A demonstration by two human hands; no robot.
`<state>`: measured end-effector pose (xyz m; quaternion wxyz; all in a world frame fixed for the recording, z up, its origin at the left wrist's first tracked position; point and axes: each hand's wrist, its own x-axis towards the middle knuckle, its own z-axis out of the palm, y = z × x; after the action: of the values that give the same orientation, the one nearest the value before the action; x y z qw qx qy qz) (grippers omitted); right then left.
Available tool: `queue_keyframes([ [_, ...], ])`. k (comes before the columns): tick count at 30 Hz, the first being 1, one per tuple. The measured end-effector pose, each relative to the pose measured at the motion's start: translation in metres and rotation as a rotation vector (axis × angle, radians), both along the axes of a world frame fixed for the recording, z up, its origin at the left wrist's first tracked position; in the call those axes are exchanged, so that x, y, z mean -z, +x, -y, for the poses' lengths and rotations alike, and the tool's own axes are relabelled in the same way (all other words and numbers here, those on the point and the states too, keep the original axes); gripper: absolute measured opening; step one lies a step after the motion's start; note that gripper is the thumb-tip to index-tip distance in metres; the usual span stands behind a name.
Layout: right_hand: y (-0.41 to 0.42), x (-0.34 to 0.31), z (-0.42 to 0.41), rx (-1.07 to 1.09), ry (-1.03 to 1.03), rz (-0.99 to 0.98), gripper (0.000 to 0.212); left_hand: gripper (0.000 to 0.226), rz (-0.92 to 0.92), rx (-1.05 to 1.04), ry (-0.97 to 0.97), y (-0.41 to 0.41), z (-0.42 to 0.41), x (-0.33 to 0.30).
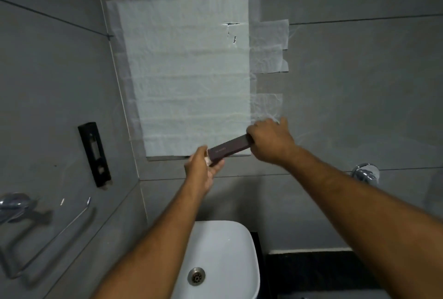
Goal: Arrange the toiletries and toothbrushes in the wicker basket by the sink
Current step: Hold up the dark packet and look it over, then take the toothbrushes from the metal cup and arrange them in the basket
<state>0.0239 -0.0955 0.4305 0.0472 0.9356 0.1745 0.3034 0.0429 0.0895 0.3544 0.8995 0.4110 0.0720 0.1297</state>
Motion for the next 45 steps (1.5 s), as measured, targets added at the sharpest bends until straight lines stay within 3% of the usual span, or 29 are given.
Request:
queue_keyframes([
  [2, -0.003, -0.027, -0.014, -0.033, -0.244, -0.050, 0.017, 0.015, -0.009, 0.117, -0.236, -0.010, 0.009, 0.031],
  [4, -0.006, -0.047, -0.032, -0.057, -0.472, -0.042, 0.018, 0.021, 0.017, 0.194, -0.353, -0.020, 0.018, 0.054],
  [9, -0.009, -0.057, -0.064, -0.077, -0.720, 0.021, 0.019, 0.030, -0.011, 0.282, -0.432, -0.031, 0.019, 0.079],
  [16, -0.004, -0.048, -0.048, -0.098, -0.660, -0.010, 0.020, 0.048, 0.044, 0.423, -0.143, -0.036, -0.016, 0.091],
  [22, 0.001, -0.039, -0.001, -0.149, -0.542, -0.045, 0.022, 0.037, 0.068, 0.690, 0.428, -0.055, -0.020, 0.095],
  [27, -0.007, -0.005, 0.069, -0.071, -0.382, -0.113, 0.030, 0.021, 0.052, 0.848, 0.523, -0.070, 0.032, 0.104],
  [32, -0.039, 0.094, 0.191, 0.220, -0.089, -0.293, 0.029, 0.018, -0.043, 0.811, 0.662, -0.093, 0.128, 0.161],
  [36, -0.105, 0.230, 0.291, 0.626, 0.265, -0.544, 0.025, 0.020, -0.203, 0.820, 0.784, -0.127, 0.217, 0.246],
  [38, -0.152, 0.304, 0.331, 0.818, 0.426, -0.687, 0.031, 0.018, -0.324, 0.872, 0.725, -0.157, 0.261, 0.293],
  [42, -0.240, 0.442, 0.343, 0.963, 0.667, -1.174, 0.022, 0.019, -0.641, 0.952, 0.561, -0.216, 0.326, 0.392],
  [45, -0.278, 0.535, 0.315, 1.063, 0.865, -1.296, 0.022, 0.030, -0.801, 0.924, 0.721, -0.227, 0.344, 0.470],
])
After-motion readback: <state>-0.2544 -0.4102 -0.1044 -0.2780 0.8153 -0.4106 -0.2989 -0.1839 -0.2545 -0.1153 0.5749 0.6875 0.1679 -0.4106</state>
